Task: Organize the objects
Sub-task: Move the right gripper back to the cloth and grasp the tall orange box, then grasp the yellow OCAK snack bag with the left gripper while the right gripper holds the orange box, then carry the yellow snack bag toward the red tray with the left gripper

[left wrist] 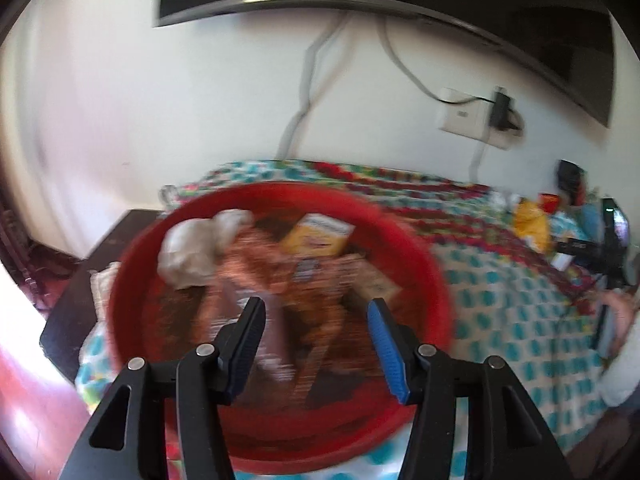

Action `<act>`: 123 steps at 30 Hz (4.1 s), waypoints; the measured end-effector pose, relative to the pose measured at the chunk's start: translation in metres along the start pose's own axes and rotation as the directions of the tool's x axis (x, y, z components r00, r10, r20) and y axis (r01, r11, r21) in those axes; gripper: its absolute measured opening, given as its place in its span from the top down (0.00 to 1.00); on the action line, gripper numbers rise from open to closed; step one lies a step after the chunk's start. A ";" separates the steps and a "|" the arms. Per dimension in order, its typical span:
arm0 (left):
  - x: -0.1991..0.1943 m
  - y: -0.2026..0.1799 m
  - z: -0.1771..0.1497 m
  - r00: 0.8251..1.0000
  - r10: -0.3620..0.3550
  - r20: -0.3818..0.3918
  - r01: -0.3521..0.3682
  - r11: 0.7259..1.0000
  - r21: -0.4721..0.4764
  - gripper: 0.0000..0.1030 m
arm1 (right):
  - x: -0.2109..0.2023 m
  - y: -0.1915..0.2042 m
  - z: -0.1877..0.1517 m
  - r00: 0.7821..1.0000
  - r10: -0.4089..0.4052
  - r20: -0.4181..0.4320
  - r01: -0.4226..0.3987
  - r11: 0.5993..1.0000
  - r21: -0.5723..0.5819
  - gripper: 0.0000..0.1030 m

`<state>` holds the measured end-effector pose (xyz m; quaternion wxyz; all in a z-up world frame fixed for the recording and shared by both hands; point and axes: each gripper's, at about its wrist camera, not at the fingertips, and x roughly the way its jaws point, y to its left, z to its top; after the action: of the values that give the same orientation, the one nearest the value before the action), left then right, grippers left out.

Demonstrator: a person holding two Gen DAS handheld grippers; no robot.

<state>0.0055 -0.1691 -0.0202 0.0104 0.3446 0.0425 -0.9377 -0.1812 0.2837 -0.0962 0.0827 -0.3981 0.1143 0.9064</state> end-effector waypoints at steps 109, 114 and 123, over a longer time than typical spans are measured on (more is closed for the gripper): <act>0.026 -0.140 0.032 0.979 -0.165 -0.120 0.162 0.986 -0.034 0.40 | -0.023 -0.017 -0.012 0.959 0.284 0.003 -0.277 0.939 -0.205 0.63; 0.016 -0.114 0.030 0.983 -0.152 -0.101 0.143 0.986 -0.090 0.40 | -0.026 -0.008 -0.023 0.942 0.331 -0.054 -0.334 0.909 -0.249 0.63; 0.004 -0.087 0.025 0.987 -0.139 -0.086 0.126 0.983 -0.135 0.40 | -0.030 0.011 -0.037 0.950 0.304 -0.070 -0.310 0.891 -0.333 0.43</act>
<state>-0.0180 -0.0842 0.0030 -0.0319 0.3840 0.1264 -0.9141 -0.1380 0.2612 -0.0962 -0.1322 -0.3907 0.0184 0.9108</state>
